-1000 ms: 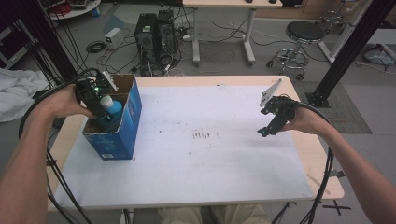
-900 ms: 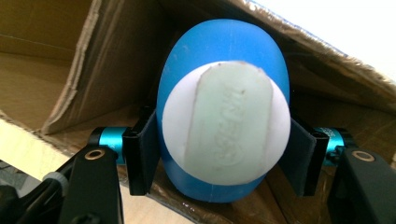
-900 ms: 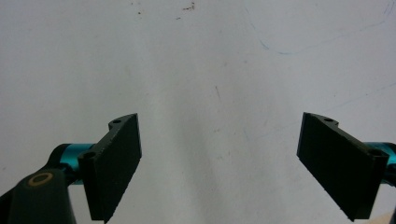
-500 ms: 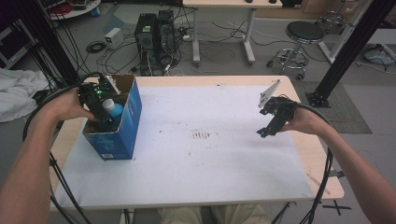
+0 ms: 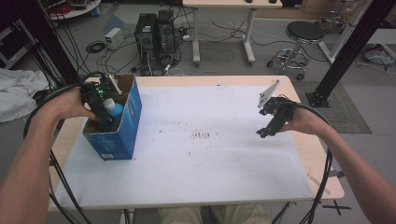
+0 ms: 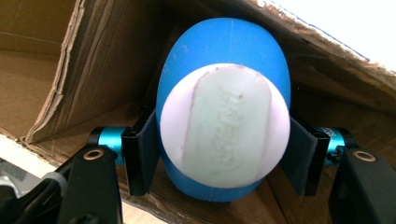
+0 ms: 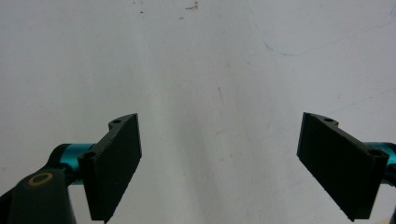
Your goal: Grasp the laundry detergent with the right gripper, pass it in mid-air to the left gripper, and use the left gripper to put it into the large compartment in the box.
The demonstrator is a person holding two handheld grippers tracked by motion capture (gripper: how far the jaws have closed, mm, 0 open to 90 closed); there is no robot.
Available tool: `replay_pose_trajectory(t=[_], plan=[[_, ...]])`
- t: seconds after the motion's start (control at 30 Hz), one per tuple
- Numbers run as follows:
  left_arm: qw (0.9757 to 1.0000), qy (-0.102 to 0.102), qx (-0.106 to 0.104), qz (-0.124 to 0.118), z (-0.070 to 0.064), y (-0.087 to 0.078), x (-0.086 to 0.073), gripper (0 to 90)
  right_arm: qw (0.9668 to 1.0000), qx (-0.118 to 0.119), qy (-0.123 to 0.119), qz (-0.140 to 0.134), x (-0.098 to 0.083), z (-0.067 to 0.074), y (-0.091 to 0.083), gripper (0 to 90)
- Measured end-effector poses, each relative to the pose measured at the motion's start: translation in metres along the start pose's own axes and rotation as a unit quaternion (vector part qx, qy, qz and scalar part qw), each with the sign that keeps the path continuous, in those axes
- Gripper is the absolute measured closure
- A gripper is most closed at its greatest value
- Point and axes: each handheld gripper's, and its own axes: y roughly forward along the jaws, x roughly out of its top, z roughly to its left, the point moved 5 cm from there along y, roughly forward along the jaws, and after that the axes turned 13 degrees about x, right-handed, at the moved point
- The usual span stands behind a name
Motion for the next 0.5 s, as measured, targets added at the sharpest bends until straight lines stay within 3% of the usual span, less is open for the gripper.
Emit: replay_pose_trajectory(t=[0.5], plan=[[0.9999, -0.013, -0.003, -0.004, 0.0009, -0.0055, 0.0024, 26.8, 1.0, 0.005, 0.003, -0.003, -0.003, 0.0007, 0.004, 13.0]])
